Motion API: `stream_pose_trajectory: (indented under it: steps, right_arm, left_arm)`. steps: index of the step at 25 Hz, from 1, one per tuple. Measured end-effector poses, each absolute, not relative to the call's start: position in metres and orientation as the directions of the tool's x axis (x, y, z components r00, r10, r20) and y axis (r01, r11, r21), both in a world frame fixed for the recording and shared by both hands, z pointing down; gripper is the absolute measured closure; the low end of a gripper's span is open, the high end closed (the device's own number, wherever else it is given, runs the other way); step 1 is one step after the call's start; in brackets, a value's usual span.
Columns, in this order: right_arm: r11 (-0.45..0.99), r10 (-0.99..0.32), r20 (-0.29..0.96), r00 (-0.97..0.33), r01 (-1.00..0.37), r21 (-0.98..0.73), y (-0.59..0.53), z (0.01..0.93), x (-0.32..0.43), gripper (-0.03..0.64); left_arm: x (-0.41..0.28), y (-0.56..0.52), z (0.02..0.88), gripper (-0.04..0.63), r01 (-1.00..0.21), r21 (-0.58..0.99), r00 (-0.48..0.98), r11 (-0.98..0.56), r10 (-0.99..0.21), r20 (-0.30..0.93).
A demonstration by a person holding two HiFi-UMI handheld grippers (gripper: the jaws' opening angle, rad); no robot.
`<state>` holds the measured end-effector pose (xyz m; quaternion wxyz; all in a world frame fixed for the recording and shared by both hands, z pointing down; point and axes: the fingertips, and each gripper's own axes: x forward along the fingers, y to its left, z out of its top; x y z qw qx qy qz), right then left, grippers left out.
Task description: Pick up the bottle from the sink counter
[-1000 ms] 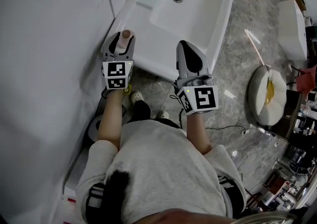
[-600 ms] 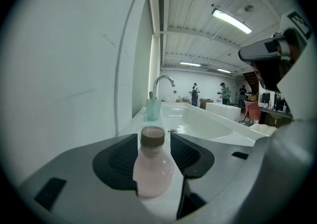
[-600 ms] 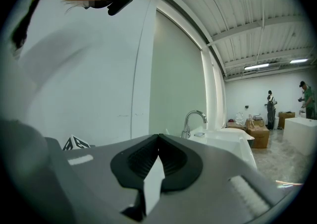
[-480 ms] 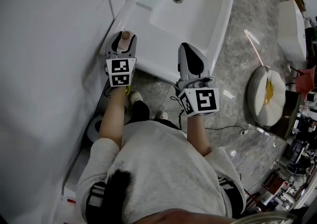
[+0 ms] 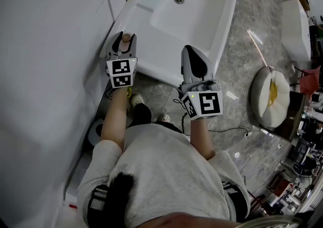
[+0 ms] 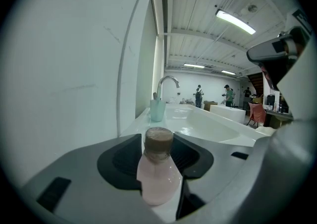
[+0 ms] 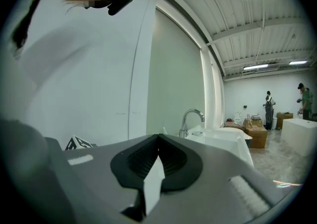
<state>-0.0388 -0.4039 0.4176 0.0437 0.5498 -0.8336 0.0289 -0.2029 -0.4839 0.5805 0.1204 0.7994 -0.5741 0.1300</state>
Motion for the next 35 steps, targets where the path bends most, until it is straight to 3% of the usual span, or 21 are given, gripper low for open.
stream_pose_trajectory:
  steps: [16,35]
  right_arm:
    - [0.378,-0.922,0.094,-0.375,-0.926,0.014,-0.398,0.419,-0.034,0.606]
    - [0.459,-0.889,0.008,-0.459,-0.889,0.01,-0.376,0.381,-0.044,0.606]
  left_arm:
    - [-0.203,-0.476,0.576,0.451,-0.939,0.011,0.328,-0.343,-0.889,0.32]
    - [-0.207,-0.419,0.475,0.451,-0.927,-0.002,0.367,-0.376,-0.907,0.207]
